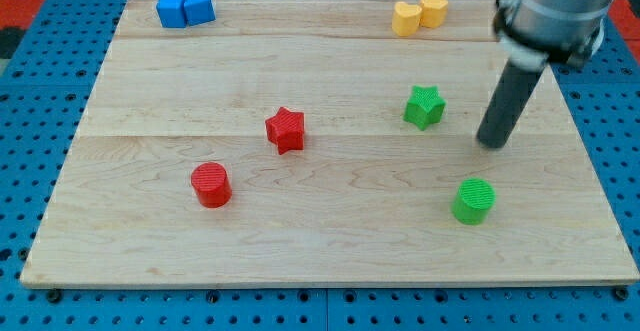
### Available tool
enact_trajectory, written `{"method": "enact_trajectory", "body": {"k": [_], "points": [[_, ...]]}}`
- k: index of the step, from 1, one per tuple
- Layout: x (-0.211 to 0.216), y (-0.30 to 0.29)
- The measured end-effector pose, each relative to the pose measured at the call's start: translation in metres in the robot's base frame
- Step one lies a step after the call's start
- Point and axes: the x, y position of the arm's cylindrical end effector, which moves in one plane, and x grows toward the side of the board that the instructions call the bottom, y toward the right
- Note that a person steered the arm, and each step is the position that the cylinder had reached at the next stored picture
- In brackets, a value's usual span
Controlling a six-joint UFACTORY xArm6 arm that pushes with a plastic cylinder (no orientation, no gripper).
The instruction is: Push the green star to the top left of the green circle
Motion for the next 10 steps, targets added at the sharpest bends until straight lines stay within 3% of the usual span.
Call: {"method": "enact_trajectory", "body": {"k": [1,2,3,4,5,6,7,9,10], "points": [[-0.091,0.033],[-0.154,-0.004],[-0.148,-0.048],[-0.071,-0.048],[-0.062,-0.071],[-0.024,-0.075],[0.043,-0.071],[-0.043,-0.087],[-0.051,-0.127]]}}
